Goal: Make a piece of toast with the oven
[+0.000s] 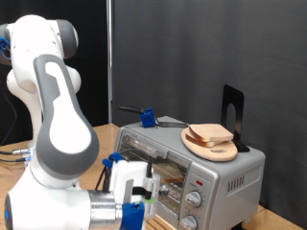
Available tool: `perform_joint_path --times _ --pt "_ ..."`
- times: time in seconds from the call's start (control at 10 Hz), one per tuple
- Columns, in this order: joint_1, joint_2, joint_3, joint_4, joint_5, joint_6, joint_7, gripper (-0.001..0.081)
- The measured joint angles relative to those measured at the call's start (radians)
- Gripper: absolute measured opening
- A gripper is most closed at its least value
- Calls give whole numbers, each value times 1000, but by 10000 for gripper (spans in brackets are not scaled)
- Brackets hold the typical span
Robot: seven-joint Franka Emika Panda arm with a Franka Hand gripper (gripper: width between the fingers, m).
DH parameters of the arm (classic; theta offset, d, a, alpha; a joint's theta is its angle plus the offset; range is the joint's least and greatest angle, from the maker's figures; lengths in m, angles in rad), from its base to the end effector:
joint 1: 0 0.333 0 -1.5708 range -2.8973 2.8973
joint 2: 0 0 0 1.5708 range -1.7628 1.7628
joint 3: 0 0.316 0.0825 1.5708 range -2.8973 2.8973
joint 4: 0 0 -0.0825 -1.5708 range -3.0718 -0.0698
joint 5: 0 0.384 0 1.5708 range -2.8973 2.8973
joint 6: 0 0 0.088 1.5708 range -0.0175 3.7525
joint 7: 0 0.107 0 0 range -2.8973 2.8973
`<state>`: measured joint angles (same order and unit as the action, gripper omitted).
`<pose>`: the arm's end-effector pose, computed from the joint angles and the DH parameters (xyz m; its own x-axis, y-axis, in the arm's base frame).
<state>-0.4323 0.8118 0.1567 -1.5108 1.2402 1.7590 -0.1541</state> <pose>0.6777 -0.1237 0.2094 0.7867 -0.3346 -0.5187 -0.5720 -0.0792 -0.8164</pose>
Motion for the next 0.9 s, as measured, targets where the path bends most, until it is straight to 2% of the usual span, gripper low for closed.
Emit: perform_joint_path --times 0.3,0.9 --pt "9 85 -1 75 -59 -28 71 808" --pt "37 135 4 94 -59 -14 58 808"
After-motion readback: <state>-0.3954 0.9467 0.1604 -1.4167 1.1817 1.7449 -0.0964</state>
